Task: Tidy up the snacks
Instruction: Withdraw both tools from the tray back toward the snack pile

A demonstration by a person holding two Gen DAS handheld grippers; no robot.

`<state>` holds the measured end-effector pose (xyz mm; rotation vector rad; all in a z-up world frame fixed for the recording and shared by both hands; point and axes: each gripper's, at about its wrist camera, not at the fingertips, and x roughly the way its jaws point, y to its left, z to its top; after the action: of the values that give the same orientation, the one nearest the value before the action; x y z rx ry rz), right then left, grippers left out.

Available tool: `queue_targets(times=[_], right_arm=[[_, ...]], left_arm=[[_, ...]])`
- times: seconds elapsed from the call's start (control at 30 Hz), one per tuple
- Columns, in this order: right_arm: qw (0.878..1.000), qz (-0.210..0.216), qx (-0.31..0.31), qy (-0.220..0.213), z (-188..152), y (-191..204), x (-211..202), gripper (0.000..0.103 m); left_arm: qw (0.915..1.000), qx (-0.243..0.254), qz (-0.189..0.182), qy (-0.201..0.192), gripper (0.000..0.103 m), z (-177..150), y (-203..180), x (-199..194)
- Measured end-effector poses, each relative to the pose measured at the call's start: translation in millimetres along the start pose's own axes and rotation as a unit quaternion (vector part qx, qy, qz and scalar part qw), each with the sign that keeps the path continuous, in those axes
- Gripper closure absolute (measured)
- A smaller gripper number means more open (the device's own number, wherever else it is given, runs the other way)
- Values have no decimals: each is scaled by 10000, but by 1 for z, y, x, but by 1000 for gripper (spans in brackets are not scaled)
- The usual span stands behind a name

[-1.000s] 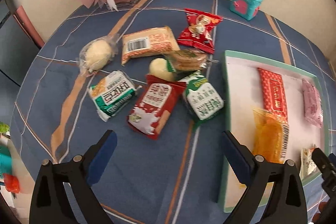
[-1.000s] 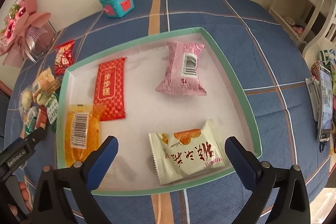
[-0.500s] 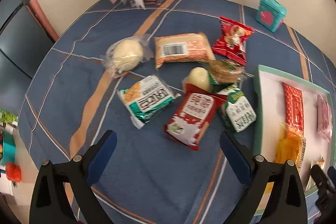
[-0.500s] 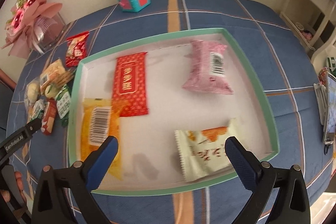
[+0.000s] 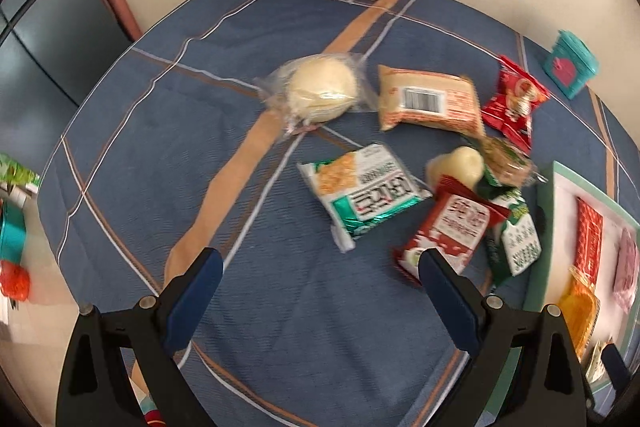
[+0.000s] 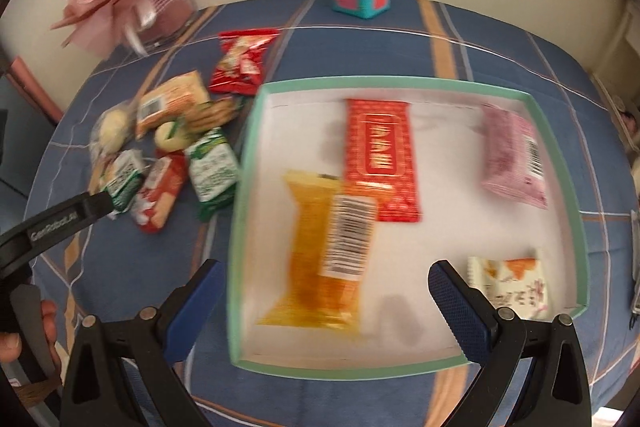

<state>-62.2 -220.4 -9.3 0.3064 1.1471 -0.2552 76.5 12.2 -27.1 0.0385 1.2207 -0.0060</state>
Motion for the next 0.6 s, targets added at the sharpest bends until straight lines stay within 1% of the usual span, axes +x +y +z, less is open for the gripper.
queue_targets(times=[0.17, 0.3, 0.4, 0.47, 0.6], right_arm=[[9997, 246, -34, -25, 3, 19, 1, 0], [9991, 393, -47, -117, 6, 29, 1, 0], [9987, 492, -8, -146, 9, 33, 2, 0], [9984, 551, 30, -128, 12, 35, 4, 0], [9973, 709, 137, -150, 17, 38, 6, 0]], left_arm=[[9998, -186, 76, 23, 5, 4, 17, 5], [9995, -298, 65, -1, 5, 8, 27, 6], [9993, -367, -2, -68, 5, 11, 30, 5], [9992, -379, -115, -97, 5, 14, 30, 5], [9990, -317, -280, -132, 4, 21, 27, 8]])
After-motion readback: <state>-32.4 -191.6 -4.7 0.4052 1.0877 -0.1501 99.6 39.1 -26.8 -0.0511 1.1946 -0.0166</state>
